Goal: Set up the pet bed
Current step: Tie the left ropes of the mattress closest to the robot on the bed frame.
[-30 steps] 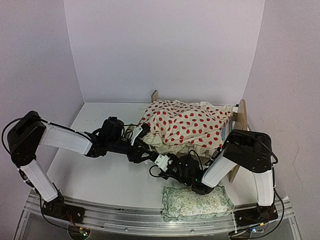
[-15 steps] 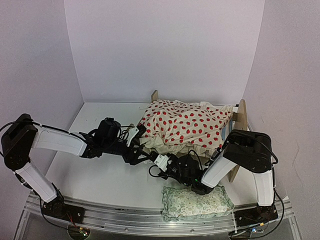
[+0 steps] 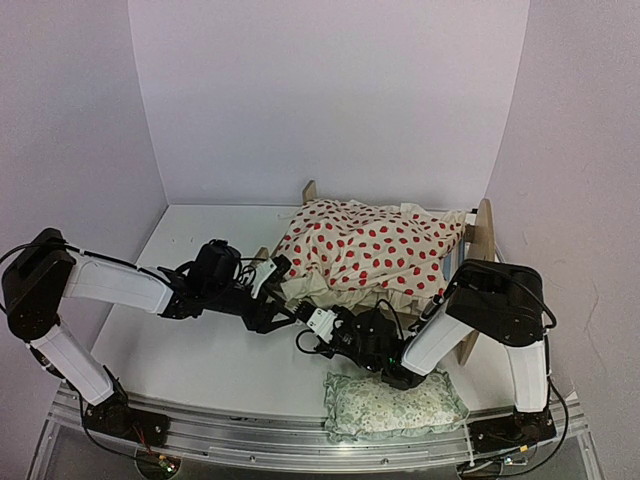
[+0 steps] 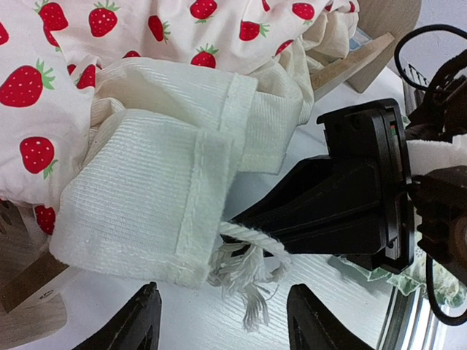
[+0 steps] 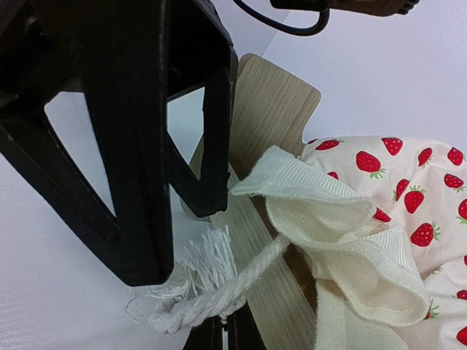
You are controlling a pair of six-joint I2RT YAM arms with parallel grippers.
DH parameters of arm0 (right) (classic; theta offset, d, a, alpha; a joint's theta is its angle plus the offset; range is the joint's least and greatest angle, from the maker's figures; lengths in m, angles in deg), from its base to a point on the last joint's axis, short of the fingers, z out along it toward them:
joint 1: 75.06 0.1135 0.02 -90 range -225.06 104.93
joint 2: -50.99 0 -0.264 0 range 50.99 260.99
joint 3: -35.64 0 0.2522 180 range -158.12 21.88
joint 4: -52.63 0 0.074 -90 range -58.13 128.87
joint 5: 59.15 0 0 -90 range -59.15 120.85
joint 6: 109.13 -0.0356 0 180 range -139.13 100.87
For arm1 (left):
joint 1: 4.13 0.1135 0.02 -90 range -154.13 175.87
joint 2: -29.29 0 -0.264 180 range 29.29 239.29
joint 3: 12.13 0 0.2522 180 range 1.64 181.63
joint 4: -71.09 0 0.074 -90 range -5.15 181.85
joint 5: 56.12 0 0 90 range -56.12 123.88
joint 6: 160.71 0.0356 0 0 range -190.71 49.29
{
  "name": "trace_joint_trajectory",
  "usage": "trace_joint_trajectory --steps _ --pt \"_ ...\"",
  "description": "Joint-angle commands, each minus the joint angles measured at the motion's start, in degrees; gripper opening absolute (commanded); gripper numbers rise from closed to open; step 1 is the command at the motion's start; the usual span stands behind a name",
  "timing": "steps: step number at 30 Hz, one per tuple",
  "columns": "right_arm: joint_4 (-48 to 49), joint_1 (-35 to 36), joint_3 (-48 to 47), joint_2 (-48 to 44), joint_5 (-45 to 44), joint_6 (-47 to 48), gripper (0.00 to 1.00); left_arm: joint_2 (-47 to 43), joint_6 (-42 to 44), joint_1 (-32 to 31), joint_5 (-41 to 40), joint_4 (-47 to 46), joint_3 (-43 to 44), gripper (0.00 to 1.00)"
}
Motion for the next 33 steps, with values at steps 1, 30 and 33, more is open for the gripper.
trace_joint_trajectory --steps 1,30,33 --pt "2.20 0.49 -1.55 -1.03 -0.79 -0.51 0.00 1.59 -0.19 -0.06 1.68 -1.37 0.03 0.51" --pt "2.05 1.41 2.21 -1.49 -10.33 -3.24 0.00 -6.05 -1.79 -0.06 -7.46 -0.05 -4.29 0.00" --pt "1.84 1.53 2.98 -1.77 -12.38 -4.20 0.00 -7.13 -2.03 -0.07 -8.12 -0.49 -5.31 0.00"
